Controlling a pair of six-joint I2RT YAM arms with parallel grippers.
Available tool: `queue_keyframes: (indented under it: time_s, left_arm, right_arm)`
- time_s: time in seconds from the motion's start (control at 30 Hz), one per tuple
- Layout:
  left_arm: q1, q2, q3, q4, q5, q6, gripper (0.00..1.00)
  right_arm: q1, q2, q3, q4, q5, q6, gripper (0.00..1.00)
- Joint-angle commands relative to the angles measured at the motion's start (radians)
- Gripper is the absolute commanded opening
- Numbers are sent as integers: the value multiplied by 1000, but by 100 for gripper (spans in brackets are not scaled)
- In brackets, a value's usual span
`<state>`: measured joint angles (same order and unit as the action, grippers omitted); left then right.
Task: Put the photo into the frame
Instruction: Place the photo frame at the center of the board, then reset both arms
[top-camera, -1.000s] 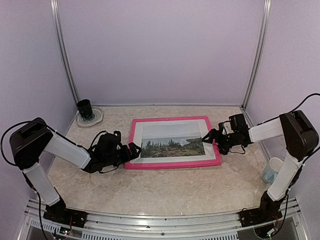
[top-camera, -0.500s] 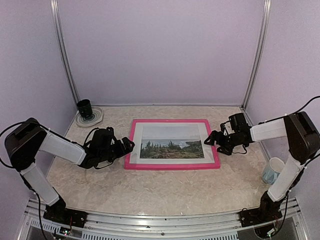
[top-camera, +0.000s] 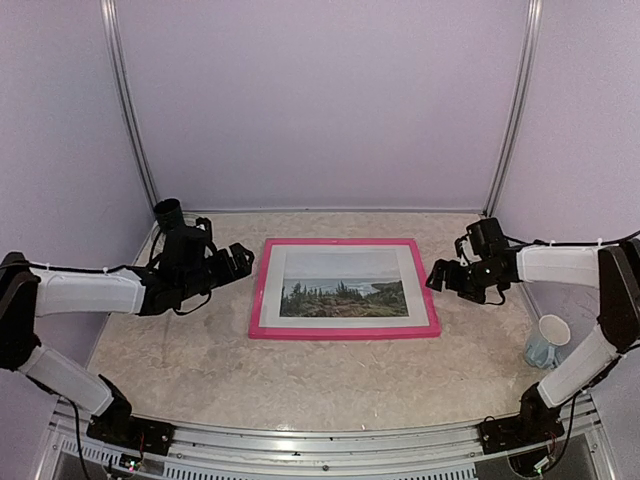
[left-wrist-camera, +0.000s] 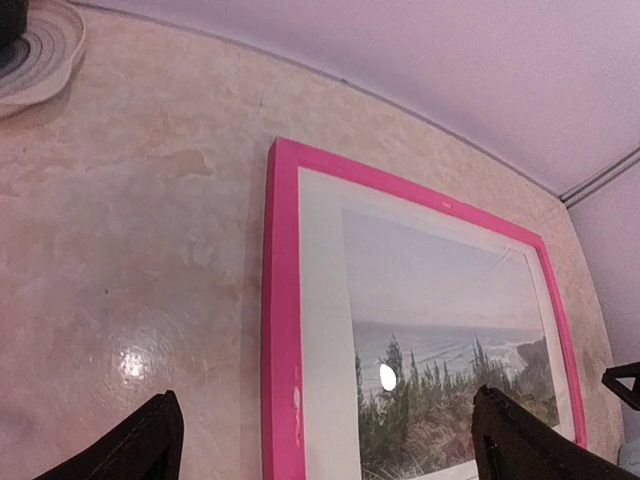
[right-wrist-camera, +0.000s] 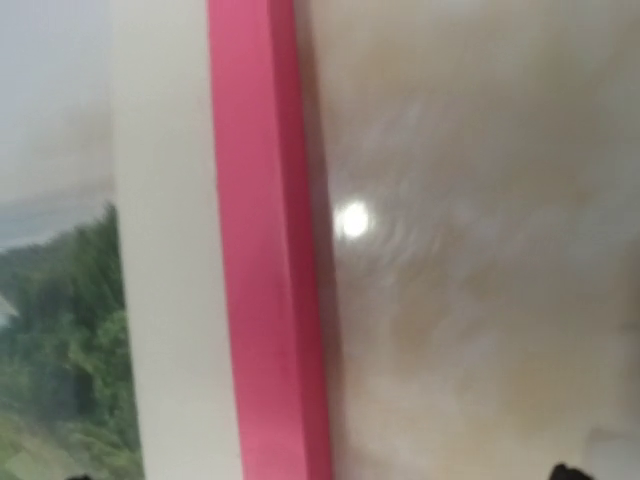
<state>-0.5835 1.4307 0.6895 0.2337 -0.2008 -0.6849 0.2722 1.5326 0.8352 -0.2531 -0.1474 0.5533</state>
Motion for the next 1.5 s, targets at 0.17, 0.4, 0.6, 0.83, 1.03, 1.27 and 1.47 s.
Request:
queue_keyframes:
  time_s: [0.17,0.4,0.6,0.83,1.03,1.27,1.47]
  left_arm:
    - [16,-242,45,-201,-153,192,99]
    - [27,-536,-70,-166,-197,434,99]
    - [119,-829,-225,-137,-150,467,99]
    - [334,-1037,-357,-218,-42,402,99]
    - [430,-1121,-362,-277,44,412,99]
    - [433,-1124,-370,-257,76,423,99]
    - [433,-1117,-364,-280,60,420,99]
  right_arm:
    - [8,-336,-57,20,192,-305,99]
    - [7,-654,-202,159,210,-488,99]
    - [1,-788,-270,157,326,-502,99]
    - [-45,-837,-302,121,256,-472,99]
    - [-162,-915,-345,127,62,-487,99]
    - [-192,-929,-356,135,38,-496,99]
    - [-192,-915,-347,85,109,-473,99]
